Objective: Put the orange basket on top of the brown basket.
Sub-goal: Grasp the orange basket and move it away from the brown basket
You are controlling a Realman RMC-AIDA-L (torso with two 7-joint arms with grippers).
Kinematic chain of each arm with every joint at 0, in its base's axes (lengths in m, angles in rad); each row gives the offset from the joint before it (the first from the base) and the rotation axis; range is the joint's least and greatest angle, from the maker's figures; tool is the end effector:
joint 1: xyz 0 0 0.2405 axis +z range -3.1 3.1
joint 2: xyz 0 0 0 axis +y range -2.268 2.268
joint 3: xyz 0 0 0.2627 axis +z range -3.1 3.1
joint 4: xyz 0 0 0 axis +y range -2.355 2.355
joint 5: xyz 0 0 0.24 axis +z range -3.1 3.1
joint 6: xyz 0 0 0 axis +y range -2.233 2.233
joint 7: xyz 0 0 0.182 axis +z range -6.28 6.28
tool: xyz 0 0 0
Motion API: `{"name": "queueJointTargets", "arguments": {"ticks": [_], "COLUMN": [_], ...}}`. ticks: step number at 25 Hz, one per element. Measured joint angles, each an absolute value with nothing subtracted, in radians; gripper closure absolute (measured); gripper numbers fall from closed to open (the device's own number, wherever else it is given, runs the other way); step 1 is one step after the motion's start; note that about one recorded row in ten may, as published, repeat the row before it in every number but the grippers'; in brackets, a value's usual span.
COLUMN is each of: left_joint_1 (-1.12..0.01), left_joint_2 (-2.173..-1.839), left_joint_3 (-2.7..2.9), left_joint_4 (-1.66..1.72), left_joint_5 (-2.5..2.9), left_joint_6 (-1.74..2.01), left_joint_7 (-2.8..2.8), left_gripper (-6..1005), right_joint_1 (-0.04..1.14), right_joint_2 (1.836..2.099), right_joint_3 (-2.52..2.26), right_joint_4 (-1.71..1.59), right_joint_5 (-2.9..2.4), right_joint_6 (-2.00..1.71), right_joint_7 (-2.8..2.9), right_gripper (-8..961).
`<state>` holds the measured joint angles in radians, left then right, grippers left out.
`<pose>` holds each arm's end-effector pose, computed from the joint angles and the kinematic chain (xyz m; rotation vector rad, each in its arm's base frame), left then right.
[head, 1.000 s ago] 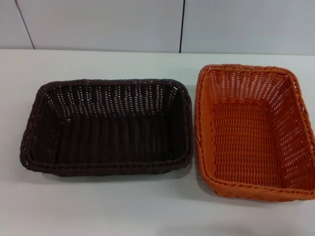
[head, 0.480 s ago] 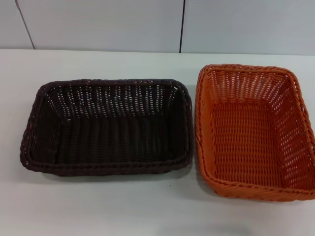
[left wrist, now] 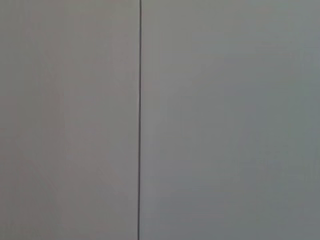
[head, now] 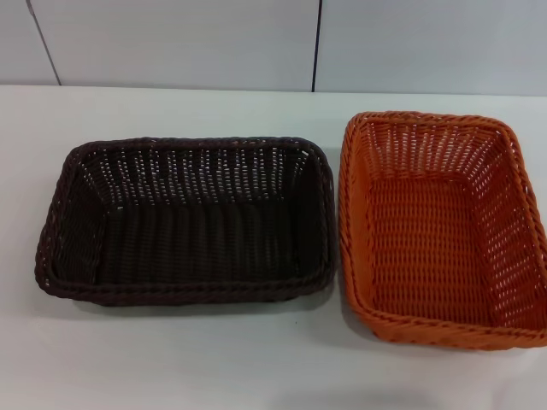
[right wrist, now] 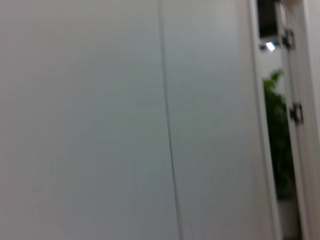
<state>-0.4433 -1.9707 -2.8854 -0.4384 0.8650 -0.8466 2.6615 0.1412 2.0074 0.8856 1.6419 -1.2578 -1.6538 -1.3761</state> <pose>-0.4607 0.3952 0.2092 -1.0688 -0.5901 -0.4912 0.2265 0.3211 0.1028 -0.6010 0.7655 0.3910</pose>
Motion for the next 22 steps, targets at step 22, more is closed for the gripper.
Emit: {"name": "queueJointTargets", "arguments": {"ticks": [22], "left_joint_1": [-0.458], "left_joint_2": [-1.957], "left_joint_3": [-2.875], "left_joint_4": [-0.417], "left_joint_5": [0.864], "left_joint_6": [-0.848], "left_joint_7": [2.667], "left_gripper": [357], "right_joint_1": [-0.137], "right_joint_2": [2.074], "right_joint_3": [1.157], "right_joint_4": [1.858], "right_joint_5": [-1.429], "right_joint_6": [-0.699], "right_joint_7": [-0.793], "right_gripper": [182]}}
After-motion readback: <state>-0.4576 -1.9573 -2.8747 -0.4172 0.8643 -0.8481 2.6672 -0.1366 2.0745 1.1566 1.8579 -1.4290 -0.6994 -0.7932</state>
